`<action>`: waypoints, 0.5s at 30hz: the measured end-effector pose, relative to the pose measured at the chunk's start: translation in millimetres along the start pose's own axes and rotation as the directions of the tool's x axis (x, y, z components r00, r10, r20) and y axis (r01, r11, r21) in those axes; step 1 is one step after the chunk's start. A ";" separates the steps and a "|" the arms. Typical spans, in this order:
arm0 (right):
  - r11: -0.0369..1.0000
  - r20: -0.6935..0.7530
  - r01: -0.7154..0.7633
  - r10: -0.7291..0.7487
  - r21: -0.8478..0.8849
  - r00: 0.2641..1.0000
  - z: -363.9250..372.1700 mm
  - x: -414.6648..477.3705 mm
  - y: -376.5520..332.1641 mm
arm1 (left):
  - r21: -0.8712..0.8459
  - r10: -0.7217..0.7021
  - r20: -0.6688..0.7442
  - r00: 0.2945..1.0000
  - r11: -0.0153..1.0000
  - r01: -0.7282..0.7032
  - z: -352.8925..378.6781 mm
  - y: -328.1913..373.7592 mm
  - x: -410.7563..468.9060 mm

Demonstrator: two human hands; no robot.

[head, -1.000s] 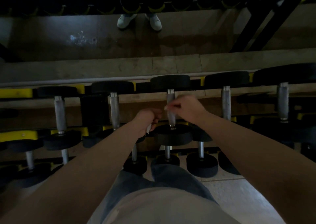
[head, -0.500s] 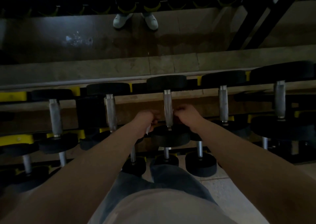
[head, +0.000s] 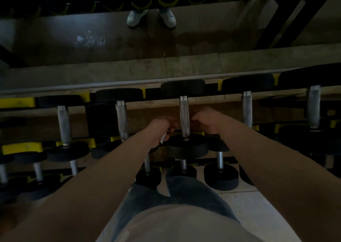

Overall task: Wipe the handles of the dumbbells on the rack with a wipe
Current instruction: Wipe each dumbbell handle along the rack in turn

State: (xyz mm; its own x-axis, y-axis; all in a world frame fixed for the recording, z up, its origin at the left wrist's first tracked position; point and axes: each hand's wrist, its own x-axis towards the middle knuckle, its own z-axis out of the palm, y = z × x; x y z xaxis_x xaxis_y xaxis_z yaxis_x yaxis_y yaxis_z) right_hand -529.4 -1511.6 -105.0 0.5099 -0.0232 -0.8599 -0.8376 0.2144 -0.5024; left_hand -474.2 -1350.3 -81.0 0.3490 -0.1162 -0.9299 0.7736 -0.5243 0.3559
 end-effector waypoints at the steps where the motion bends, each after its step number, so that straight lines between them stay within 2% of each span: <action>1: 0.993 -0.018 0.027 -0.025 0.115 1.000 2.1 3.8 -5.9 | -0.001 -0.008 -0.007 1.000 1.000 0.008 -0.5 -0.3 0.7; 3: 0.973 -0.033 0.066 -0.060 0.222 0.998 4.0 10.9 -12.4 | -0.001 -0.005 -0.013 1.000 1.000 0.005 -1.1 -1.0 2.3; 5: 0.984 0.004 0.071 -0.072 0.165 0.997 2.1 11.0 -10.7 | -0.001 0.016 -0.004 1.000 1.000 -0.016 -1.2 -1.6 2.1; 7: 0.997 0.030 0.026 -0.023 -0.079 0.999 -2.6 8.6 -1.0 | -0.003 0.013 -0.008 1.000 1.000 -0.013 -1.1 -1.9 1.2; 9: 0.924 0.058 -0.026 0.052 -0.381 0.997 -5.9 6.7 7.1 | 0.012 0.007 -0.005 1.000 1.000 -0.007 0.4 -1.9 0.6; 11: 0.869 0.061 -0.065 0.108 -0.491 0.992 -7.2 6.0 9.5 | 0.010 0.010 0.001 1.000 1.000 -0.010 1.0 -2.8 1.8; 13: 0.943 0.040 -0.071 0.089 -0.324 0.995 -6.8 5.7 4.4 | 0.004 -0.015 -0.007 1.000 1.000 0.015 2.0 -1.1 0.8; 15: 1.000 0.003 -0.028 0.028 -0.006 1.000 -6.0 7.7 -4.4 | 0.015 -0.044 -0.010 0.999 0.999 0.044 2.8 2.5 -1.5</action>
State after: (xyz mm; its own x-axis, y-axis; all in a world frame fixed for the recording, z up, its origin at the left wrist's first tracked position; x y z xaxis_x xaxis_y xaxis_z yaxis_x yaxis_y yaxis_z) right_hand -522.9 -1518.6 -109.9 0.4872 -0.0140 -0.8732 -0.8525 0.2094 -0.4790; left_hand -474.3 -1353.8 -78.9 0.3201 -0.0843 -0.9436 0.7804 -0.5413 0.3131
